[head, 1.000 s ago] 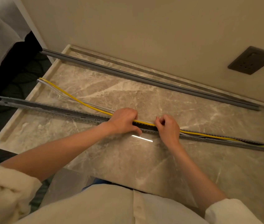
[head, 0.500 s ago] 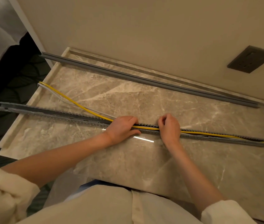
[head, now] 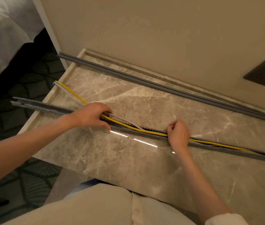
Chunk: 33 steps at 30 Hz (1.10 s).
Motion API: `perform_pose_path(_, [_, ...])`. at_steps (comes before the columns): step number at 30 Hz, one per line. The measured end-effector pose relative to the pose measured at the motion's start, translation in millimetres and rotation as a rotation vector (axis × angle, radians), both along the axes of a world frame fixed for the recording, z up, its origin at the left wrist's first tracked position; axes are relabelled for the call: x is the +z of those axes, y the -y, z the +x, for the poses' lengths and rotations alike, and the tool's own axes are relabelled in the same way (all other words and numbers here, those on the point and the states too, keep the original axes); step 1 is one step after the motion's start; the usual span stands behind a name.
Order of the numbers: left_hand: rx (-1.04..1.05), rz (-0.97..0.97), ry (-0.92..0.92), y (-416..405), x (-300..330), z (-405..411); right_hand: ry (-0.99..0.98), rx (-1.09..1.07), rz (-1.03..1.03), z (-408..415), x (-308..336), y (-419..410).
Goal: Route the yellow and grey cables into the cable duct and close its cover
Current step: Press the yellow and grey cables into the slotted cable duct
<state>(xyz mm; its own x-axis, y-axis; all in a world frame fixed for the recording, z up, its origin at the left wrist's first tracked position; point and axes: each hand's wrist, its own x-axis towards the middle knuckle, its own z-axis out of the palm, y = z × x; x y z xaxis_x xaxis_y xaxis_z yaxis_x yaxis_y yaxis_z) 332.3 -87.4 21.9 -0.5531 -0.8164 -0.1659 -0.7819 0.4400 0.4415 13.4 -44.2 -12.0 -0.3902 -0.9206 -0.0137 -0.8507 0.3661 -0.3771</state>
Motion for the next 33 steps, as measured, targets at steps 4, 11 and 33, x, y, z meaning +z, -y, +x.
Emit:
perform_pose_path(4, [0.022,-0.064,-0.106,-6,-6,-2,0.075,0.165,0.023,33,9,9])
perform_pose_path(11, [0.141,-0.12,-0.234,-8,-20,-5,0.239,0.689,-0.089,101,5,14])
perform_pose_path(33, [0.011,-0.061,-0.367,11,-17,4,0.709,0.466,-0.008,102,6,32])
